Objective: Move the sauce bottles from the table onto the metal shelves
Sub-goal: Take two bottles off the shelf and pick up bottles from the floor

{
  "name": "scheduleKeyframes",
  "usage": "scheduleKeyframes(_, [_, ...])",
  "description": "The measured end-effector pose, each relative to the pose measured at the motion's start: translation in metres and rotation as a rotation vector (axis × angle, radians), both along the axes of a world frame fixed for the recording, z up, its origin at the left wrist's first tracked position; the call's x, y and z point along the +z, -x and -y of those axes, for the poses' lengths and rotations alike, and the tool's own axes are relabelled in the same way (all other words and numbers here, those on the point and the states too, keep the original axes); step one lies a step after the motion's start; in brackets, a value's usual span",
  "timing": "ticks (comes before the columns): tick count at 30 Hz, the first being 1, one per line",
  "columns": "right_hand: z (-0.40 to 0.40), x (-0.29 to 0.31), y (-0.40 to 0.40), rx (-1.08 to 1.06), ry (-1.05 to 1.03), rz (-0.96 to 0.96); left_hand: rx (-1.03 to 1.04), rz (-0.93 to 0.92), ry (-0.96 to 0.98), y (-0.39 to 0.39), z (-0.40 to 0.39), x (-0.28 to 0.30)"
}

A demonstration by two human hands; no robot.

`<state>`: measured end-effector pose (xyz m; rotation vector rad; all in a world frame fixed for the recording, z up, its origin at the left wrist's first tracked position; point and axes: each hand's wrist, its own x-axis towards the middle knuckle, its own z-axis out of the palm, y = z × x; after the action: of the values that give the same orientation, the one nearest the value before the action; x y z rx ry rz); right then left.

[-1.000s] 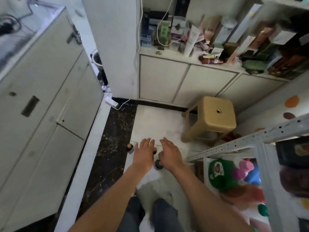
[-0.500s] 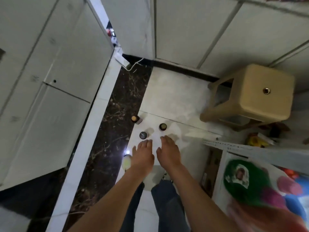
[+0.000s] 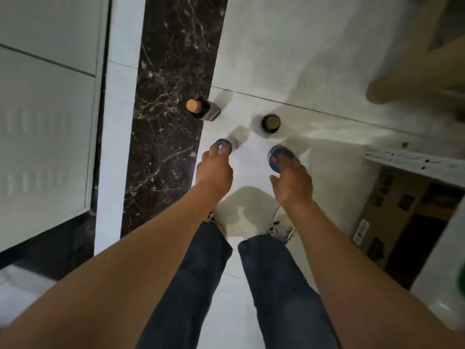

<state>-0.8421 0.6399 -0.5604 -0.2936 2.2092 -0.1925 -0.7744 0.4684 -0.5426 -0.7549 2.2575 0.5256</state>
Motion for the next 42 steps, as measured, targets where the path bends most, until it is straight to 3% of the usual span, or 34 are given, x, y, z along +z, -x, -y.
scheduleKeyframes(5, [-0.010, -0.075, 0.000, 0.010, -0.058, -0.005, 0.043, 0.055, 0.010, -0.001, 0.010, -0.082])
scheduleKeyframes(9, [-0.008, -0.105, -0.005, -0.039, -0.096, -0.033, 0.022, 0.045, 0.026, 0.000, 0.011, -0.111])
scheduleKeyframes(16, [-0.002, -0.118, -0.002, -0.077, -0.170, -0.131, 0.048, -0.043, 0.125, 0.011, 0.017, -0.121])
scheduleKeyframes(22, [-0.015, -0.105, -0.006, -0.199, -0.086, -0.085, 0.232, -0.109, 0.073, 0.002, -0.007, -0.094])
scheduleKeyframes(27, [-0.021, -0.055, -0.025, -0.269, -0.090, -0.069, 0.195, -0.124, -0.041, -0.009, -0.029, -0.035])
scheduleKeyframes(32, [-0.026, 0.034, -0.024, -0.306, -0.073, -0.022, 0.147, -0.182, -0.113, -0.013, -0.044, 0.063])
scheduleKeyframes(36, [-0.032, 0.148, -0.013, -0.397, -0.054, -0.006, 0.171, -0.260, -0.128, -0.015, -0.048, 0.172])
scheduleKeyframes(42, [-0.040, 0.331, 0.004, -0.600, 0.115, -0.167, 0.051, -0.484, -0.170, -0.012, -0.021, 0.358])
